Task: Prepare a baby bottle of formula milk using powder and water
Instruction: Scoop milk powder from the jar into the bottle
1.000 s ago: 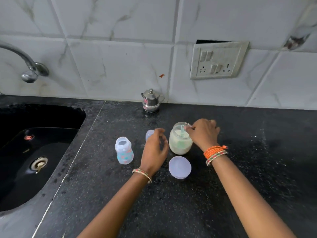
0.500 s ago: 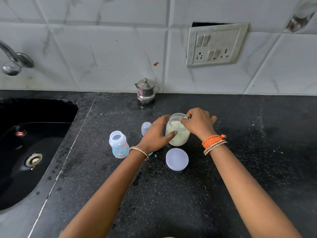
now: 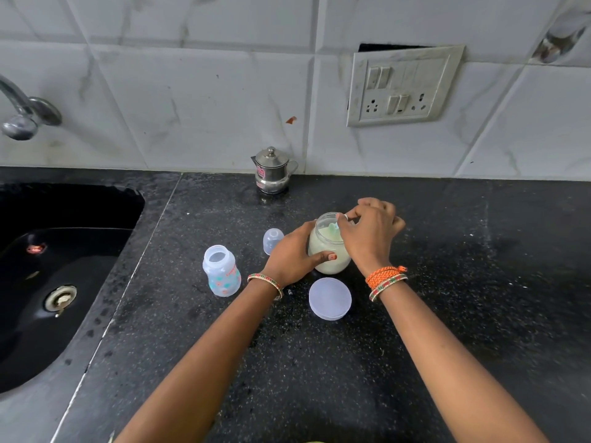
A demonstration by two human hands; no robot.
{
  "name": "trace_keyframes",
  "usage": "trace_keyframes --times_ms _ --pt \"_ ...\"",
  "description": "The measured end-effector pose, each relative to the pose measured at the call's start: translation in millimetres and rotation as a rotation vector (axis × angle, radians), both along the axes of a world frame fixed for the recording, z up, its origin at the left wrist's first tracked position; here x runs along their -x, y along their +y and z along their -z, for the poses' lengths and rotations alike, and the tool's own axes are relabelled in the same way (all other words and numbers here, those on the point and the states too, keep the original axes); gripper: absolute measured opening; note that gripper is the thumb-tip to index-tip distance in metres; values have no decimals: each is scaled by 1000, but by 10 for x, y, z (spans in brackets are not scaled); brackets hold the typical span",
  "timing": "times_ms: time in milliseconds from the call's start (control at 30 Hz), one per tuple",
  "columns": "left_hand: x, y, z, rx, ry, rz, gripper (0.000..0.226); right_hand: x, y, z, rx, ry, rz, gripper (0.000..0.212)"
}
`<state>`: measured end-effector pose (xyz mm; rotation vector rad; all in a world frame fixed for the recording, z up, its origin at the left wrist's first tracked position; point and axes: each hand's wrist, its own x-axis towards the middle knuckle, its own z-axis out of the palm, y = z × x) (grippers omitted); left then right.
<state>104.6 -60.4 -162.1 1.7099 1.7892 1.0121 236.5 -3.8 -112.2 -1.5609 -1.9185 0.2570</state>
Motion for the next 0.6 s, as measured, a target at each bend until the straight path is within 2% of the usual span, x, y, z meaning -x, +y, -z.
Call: trace_keyframes --times_ms 300,600 --pt "2 24 84 4 16 -26 70 116 -26 106 116 222 36 10" --pt "20 11 55 23 93 -51 73 74 -50 86 226 407 86 18"
